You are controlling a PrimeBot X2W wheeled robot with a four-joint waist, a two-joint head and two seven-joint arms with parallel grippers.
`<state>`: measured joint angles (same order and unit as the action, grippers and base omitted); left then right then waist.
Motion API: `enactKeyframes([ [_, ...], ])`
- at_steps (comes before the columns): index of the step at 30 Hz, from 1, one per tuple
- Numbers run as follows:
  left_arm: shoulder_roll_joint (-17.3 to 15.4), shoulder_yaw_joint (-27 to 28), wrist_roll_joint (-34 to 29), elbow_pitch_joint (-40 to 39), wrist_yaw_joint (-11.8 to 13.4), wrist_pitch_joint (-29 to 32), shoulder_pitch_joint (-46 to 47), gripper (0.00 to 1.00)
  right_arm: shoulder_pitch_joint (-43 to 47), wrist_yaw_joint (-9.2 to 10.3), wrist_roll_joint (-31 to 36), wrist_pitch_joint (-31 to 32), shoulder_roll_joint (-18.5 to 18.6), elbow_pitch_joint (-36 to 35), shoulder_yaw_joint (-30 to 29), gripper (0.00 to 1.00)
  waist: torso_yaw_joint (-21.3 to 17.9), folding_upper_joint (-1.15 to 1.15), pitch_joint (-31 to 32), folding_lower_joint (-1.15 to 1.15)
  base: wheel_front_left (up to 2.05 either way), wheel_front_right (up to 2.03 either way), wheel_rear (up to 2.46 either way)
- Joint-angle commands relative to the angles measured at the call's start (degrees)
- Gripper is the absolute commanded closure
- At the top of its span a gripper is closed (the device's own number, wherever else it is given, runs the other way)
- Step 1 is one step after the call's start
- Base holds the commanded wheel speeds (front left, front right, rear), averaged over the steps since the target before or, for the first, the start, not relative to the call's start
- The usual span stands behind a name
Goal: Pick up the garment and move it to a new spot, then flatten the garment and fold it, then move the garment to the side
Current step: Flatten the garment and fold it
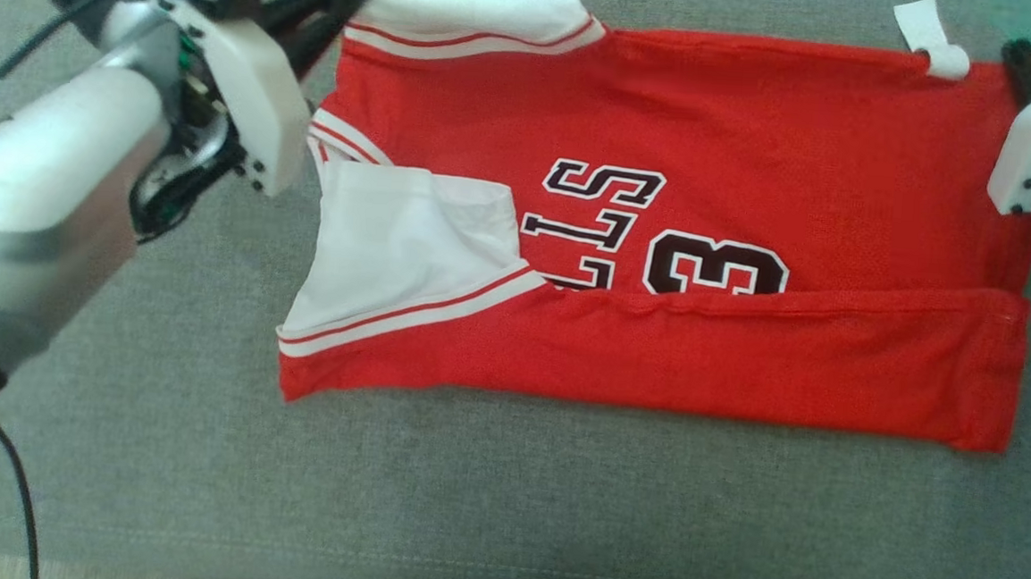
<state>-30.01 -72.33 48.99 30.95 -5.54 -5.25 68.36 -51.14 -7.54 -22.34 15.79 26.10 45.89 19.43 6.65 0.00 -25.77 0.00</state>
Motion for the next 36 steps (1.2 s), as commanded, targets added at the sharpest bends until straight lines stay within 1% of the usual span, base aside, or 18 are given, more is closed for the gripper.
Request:
enactKeyframes([
  [1, -2.7, 3.4, -0.2, 0.3, 0.4, -0.9, 3.6, 1.00, -1.6, 0.05, -1.1, -1.3, 0.8, -1.7, 0.4, 1.00, -0.3, 0.00, 0.0, 0.00, 0.00, 0.00, 0.00],
  [4, -2.8, 4.3, -0.2, 2.1, 0.7, -2.0, 4.9, 1.00, -3.6, 0.05, -2.5, -3.7, 0.5, -2.5, 0.6, 1.00, -0.7, 0.00, -0.3, 0.00, 0.00, 0.00, 0.00],
  [9, -2.3, 5.6, -0.7, 6.9, 0.3, -4.4, 8.7, 1.00, -7.8, 0.05, -3.4, -7.2, 0.1, -3.4, 1.5, 1.00, -1.4, 0.00, -1.7, 0.00, 0.00, 0.00, 0.00],
  [12, -0.8, 6.6, -1.1, 9.9, 0.5, -6.1, 11.2, 1.00, -10.4, 0.05, -3.3, -9.7, -0.2, -3.2, 1.6, 1.00, -1.5, 0.00, -2.5, 0.00, 0.00, 0.00, 0.00],
  [16, 1.5, 8.1, -1.6, 13.9, 0.6, -8.4, 13.9, 1.00, -13.1, 0.05, -3.4, -11.9, -0.9, -1.3, 1.4, 1.00, -1.6, 0.00, -3.2, 0.00, 0.00, 0.00, 0.00],
  [19, 2.9, 8.6, -2.0, 16.3, 0.2, -9.1, 14.4, 1.00, -14.1, 0.05, -2.9, -14.1, -1.4, -0.3, 2.0, 1.00, -1.6, 0.00, -3.3, 0.00, 0.00, 0.00, 0.00],
  [23, 3.9, 8.5, -2.7, 17.6, -0.3, -9.5, 13.9, 1.00, -13.8, 0.05, -3.4, -16.2, -1.2, 0.7, 2.7, 1.00, -1.2, 0.00, -2.8, 0.00, 0.00, 0.00, 0.00],
  [26, 4.0, 8.0, -3.8, 17.7, -0.8, -9.7, 12.1, 1.00, -11.9, 0.05, -4.5, -16.6, -0.5, 1.1, 4.8, 1.00, -0.7, 0.00, -1.7, 0.00, 0.00, 0.00, 0.00],
  [29, 3.6, 8.0, -4.5, 16.1, -1.2, -9.7, 9.8, 1.00, -9.6, 0.05, -6.8, -16.9, 0.9, 0.7, 6.5, 1.00, -0.2, 0.00, -0.1, 0.00, 0.00, 0.00, 0.00],
  [34, 1.4, 7.3, -5.2, 10.9, -1.7, -9.7, 4.1, 1.00, -4.7, 0.05, -11.9, -15.7, 3.7, -1.6, 10.0, 1.00, 0.7, 0.00, 3.0, 0.00, 0.00, 0.00, 0.00],
  [36, 0.3, 6.1, -5.5, 8.9, -1.8, -9.7, 1.9, 1.00, -2.6, 0.05, -13.9, -14.8, 5.2, -2.9, 11.6, 1.00, 1.1, 0.00, 4.1, 0.00, 0.00, 0.00, 0.00],
])
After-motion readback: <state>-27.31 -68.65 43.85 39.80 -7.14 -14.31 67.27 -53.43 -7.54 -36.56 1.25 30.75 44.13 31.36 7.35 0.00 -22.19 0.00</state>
